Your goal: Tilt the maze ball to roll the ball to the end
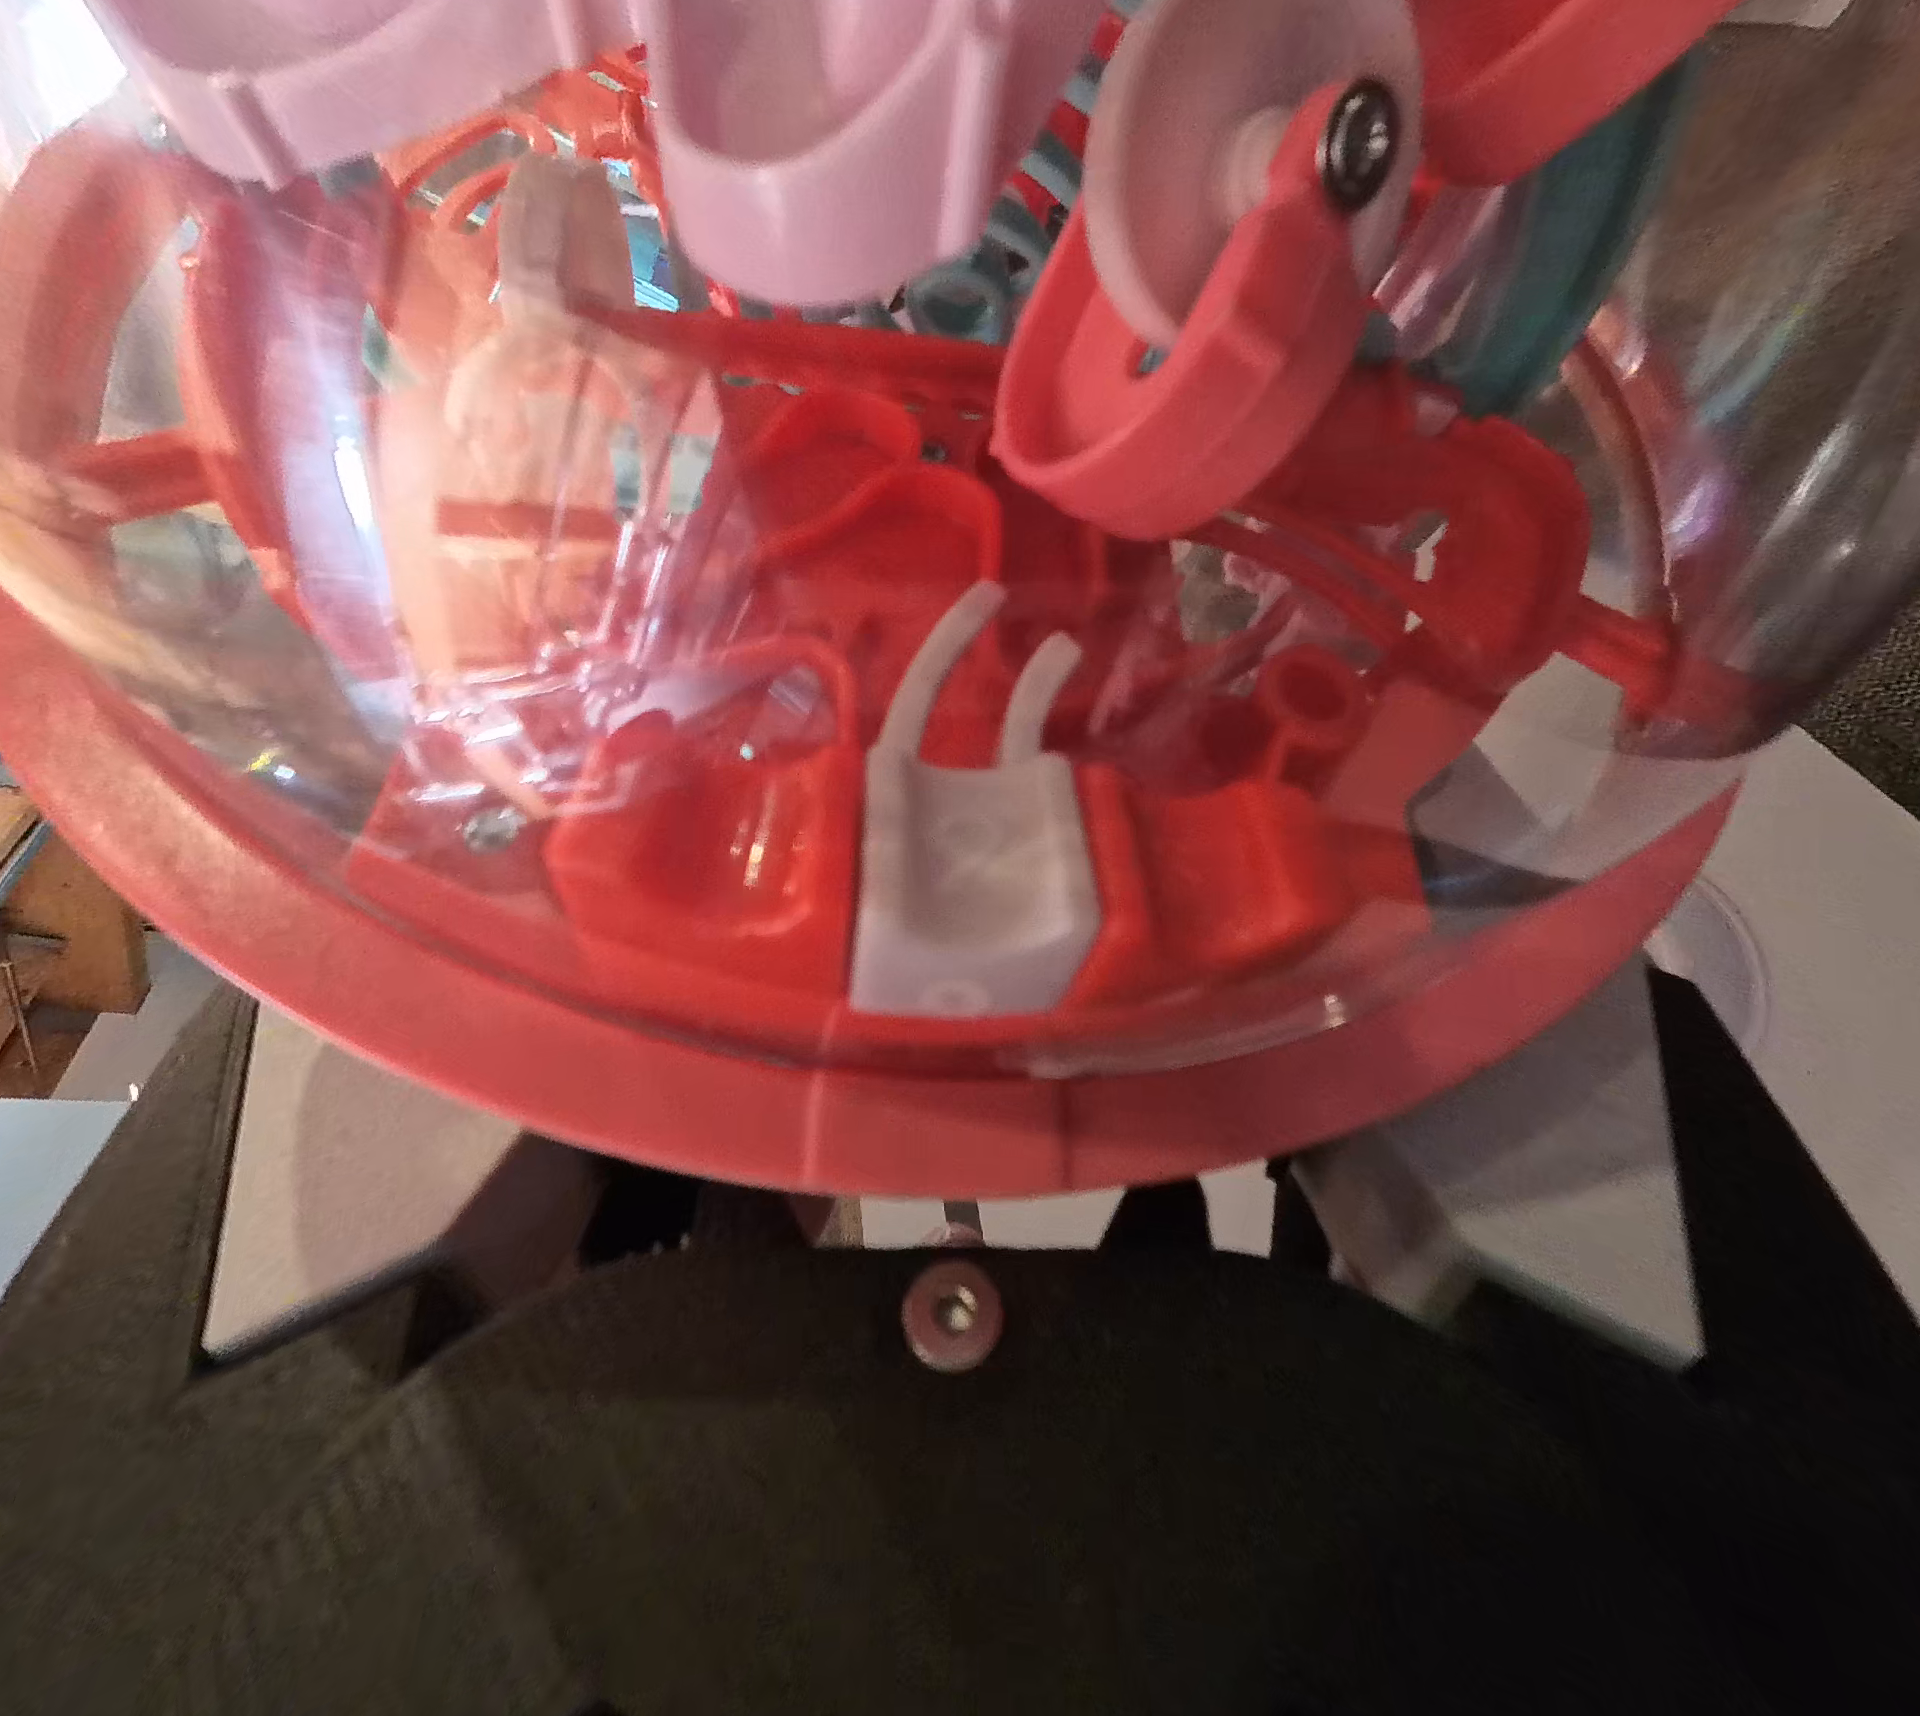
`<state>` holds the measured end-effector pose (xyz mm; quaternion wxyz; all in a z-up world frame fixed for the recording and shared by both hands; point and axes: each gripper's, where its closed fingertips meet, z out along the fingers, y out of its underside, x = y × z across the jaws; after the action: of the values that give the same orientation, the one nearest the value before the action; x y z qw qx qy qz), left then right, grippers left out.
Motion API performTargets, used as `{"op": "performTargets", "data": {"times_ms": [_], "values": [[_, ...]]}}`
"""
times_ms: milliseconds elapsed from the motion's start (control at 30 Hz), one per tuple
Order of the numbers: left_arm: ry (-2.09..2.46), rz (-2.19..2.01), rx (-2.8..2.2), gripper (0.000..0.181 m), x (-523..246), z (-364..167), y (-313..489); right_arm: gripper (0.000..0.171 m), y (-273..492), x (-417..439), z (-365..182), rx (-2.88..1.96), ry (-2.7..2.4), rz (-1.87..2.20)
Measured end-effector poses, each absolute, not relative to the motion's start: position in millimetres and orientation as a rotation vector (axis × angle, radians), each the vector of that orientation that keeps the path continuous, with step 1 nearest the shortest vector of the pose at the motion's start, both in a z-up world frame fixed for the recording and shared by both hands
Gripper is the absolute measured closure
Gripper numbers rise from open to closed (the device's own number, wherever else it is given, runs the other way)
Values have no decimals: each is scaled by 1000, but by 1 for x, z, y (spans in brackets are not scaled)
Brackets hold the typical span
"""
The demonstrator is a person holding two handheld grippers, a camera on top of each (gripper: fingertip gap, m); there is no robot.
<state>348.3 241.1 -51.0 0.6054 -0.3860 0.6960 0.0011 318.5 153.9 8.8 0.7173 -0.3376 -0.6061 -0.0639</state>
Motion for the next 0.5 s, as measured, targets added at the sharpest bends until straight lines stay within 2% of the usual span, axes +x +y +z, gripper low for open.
{"op": "performTargets", "data": {"times_ms": [500], "values": [[1614,-86,-938,25,354,-68,246,43,163,322,3,-876,-1363,-82]]}}
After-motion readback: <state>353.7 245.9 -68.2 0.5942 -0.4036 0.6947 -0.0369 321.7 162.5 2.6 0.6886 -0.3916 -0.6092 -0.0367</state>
